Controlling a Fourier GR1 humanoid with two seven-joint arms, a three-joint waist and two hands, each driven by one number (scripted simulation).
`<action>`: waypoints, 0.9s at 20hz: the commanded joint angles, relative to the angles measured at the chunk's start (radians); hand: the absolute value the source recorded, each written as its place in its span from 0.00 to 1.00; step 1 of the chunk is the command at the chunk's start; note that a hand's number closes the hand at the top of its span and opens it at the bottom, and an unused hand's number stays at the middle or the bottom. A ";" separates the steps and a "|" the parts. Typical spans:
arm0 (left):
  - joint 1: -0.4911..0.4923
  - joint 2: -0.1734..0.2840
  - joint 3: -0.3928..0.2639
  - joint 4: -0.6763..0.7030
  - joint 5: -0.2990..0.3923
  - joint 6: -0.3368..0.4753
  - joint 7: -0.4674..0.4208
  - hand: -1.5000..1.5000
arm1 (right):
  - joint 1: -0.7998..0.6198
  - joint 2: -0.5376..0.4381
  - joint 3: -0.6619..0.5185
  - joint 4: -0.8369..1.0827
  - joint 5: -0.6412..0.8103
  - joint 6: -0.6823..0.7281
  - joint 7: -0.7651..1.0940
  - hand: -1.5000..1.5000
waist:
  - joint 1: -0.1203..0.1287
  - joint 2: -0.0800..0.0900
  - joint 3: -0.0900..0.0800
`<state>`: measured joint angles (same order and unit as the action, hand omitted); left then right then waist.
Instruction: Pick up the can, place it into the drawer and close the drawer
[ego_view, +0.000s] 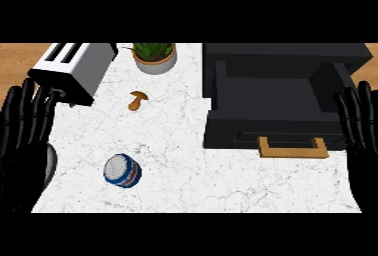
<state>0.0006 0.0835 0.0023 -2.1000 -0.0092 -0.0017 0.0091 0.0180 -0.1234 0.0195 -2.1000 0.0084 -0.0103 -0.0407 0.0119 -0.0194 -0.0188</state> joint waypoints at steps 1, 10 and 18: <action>-0.013 0.037 0.065 0.054 0.090 -0.072 -0.074 0.00 | 0.002 -0.033 -0.047 -0.018 -0.053 0.045 0.007 0.00 | -0.014 0.019 0.018; 0.279 0.154 -0.057 -0.092 0.205 -0.260 0.176 0.00 | 0.101 0.024 -0.090 0.030 -0.020 -0.091 0.226 0.00 | -0.001 0.015 0.019; 0.283 0.238 0.149 -0.168 0.441 -0.346 0.287 0.00 | 0.161 -0.036 -0.253 -0.001 -0.186 0.009 0.202 0.00 | -0.013 0.018 0.019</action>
<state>0.2946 0.2833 0.0571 -2.2794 0.3373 -0.3099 0.2632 0.1520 -0.1265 -0.1395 -2.0989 -0.0824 -0.0498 0.1712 0.0033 -0.0020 0.0000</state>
